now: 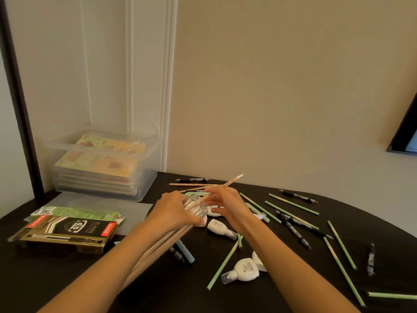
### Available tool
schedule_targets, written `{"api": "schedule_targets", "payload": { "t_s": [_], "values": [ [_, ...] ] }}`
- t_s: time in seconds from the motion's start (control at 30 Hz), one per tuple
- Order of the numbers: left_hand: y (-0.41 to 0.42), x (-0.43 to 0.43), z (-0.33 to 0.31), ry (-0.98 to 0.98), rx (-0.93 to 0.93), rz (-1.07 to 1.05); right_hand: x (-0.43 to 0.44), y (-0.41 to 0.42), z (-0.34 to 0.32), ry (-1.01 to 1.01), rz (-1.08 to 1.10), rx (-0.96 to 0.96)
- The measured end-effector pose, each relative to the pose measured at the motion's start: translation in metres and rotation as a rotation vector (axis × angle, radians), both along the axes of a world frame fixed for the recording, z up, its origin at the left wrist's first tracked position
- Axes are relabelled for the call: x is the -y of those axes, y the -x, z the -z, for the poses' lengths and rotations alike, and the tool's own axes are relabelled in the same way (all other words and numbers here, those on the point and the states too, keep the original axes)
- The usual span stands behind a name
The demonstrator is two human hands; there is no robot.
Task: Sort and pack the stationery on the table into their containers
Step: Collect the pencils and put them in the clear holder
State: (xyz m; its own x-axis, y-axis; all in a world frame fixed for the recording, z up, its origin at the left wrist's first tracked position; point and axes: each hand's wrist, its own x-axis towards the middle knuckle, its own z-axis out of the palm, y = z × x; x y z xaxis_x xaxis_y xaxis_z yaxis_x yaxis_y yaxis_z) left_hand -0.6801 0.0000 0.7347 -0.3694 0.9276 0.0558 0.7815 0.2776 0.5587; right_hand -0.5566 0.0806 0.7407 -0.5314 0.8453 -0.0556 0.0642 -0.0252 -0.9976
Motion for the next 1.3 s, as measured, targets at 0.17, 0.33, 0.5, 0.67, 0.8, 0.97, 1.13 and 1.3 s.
{"api": "schedule_targets", "payload": {
  "t_s": [0.17,0.33,0.5,0.67,0.8,0.97,1.13,1.3],
  "values": [
    [0.009,-0.003,0.002,0.0,-0.004,-0.004,0.0,0.012,0.003,-0.04,-0.032,0.011],
    [0.023,-0.011,0.001,0.004,-0.014,-0.052,-0.012,0.015,0.004,-0.021,-0.005,-0.109],
    [0.032,-0.023,-0.002,0.007,-0.019,-0.105,-0.024,0.021,0.009,-0.043,0.008,-0.019],
    [0.051,-0.046,-0.007,-0.007,-0.013,-0.179,-0.071,0.026,0.024,-0.049,0.171,0.124],
    [0.065,-0.068,-0.015,-0.032,-0.017,-0.199,-0.109,0.036,0.037,-0.269,0.183,0.301],
    [0.077,-0.099,-0.02,-0.034,-0.065,-0.211,-0.147,0.071,0.059,-0.615,0.051,0.6],
    [0.089,-0.124,-0.023,0.042,-0.08,-0.195,-0.17,0.11,0.065,-0.906,-0.166,0.814],
    [0.103,-0.139,-0.019,0.074,-0.068,-0.189,-0.184,0.136,0.071,-1.023,-0.273,1.013]
  ]
}}
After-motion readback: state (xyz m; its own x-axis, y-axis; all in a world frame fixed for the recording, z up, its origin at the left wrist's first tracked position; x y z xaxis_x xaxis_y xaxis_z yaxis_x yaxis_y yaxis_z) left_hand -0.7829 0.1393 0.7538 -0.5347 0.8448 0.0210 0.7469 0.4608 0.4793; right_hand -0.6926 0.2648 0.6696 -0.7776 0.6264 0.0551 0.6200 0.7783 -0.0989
